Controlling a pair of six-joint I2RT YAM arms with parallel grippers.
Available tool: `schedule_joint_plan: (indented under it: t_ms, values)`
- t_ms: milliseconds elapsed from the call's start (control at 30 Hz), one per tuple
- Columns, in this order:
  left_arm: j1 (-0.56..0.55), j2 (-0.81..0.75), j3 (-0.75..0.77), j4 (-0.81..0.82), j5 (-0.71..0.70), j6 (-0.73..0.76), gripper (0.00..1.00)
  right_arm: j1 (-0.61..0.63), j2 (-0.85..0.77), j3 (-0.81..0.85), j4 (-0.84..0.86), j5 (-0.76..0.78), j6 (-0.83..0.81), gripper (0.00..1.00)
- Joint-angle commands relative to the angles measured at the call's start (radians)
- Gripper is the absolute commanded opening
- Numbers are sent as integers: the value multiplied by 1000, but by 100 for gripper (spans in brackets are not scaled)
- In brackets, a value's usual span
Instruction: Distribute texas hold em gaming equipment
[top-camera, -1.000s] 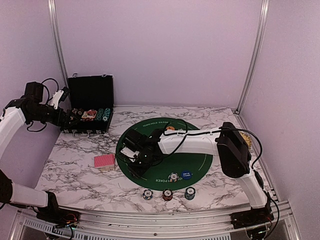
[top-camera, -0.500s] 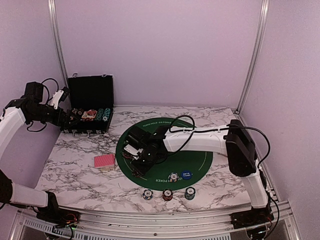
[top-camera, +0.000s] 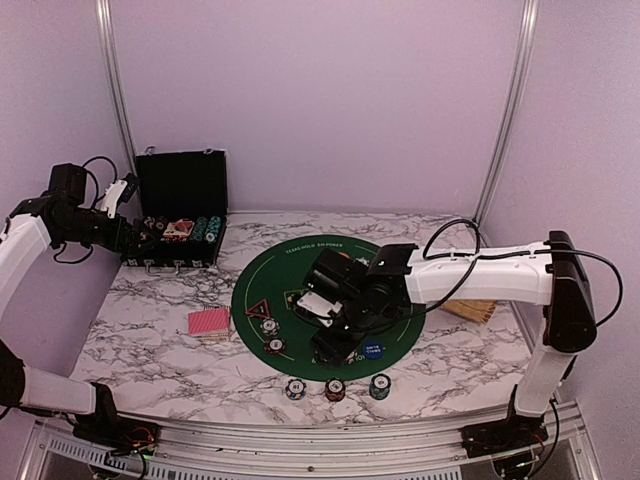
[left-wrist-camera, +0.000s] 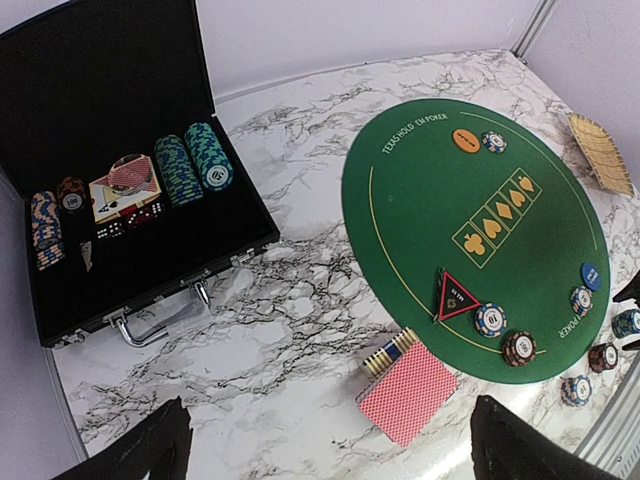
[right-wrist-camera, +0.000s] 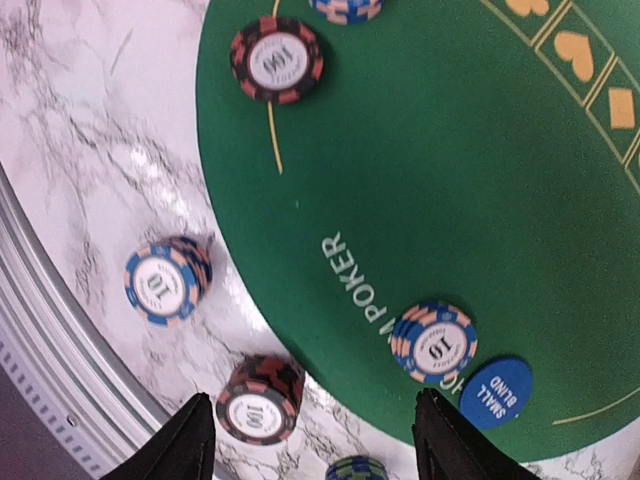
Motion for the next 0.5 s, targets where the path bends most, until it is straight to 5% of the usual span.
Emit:
schedule_joint_plan:
  t_ms: [0, 467]
  values:
    - [2, -21, 19, -25, 17, 6, 99, 34, -62, -75, -59, -46, 30, 70]
    - [2, -25, 22, -28, 14, 7, 99, 90, -17, -86, -26, -75, 26, 77]
